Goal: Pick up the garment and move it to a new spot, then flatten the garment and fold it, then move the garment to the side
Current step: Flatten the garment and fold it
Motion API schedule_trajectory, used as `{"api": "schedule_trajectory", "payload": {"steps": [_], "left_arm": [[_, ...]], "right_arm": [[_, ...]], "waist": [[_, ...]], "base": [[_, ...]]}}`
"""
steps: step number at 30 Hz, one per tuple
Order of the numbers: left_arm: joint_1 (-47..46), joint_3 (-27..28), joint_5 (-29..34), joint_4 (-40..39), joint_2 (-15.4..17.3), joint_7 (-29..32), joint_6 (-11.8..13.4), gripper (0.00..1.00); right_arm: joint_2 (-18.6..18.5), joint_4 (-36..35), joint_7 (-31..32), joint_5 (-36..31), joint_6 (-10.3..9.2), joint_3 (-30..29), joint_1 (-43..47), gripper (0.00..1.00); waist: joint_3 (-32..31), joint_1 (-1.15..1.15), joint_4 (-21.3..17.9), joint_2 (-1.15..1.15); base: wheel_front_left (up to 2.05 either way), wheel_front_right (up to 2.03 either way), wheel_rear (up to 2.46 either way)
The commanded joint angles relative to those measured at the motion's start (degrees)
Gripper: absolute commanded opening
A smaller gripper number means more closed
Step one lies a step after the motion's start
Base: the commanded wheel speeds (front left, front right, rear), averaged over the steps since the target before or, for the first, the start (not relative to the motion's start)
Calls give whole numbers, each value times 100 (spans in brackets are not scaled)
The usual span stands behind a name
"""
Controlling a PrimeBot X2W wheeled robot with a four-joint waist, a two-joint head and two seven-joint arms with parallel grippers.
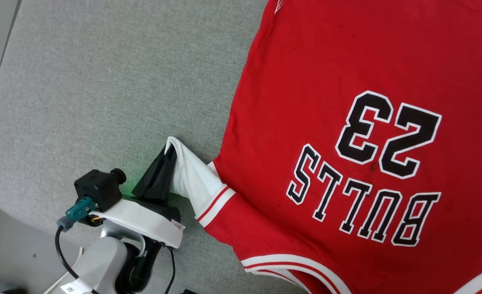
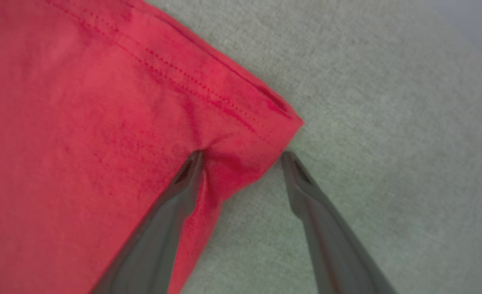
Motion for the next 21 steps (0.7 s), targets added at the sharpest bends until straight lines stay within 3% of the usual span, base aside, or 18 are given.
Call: {"api": "schedule_trajectory", "payload": {"steps": [1,7,8,9,13,21], "left_arm": [[-79,56,62,33,-77,-13,-51,0],[-111,183,188,114,-184,-9,-155,0],[-117,208,216,127,-199,-9,-180,0],[-122,232,228,138,-213,-9,-191,0],[-74,319,297,218,-235,-9,-241,0],[204,459,344,356,-197,-10,-220,0]], "right_arm": [[36,131,120,46,-4,186,268,100],[-20,128,276,230,-3,357,571,100],[-36,92,212,238,-3,335,562,27],[-60,68,164,240,-3,332,543,0],[-132,26,-44,193,-6,322,420,0],[93,115,-948,468,-5,263,205,0]], "waist": [[146,0,60,0],[228,0,50,0],[233,0,47,0],[230,0,41,0],[138,0,-23,0],[-534,0,-323,0]], "base": [[0,0,0],[0,0,0],[0,0,0],[0,0,0],[0,0,0],[0,0,0]]}}
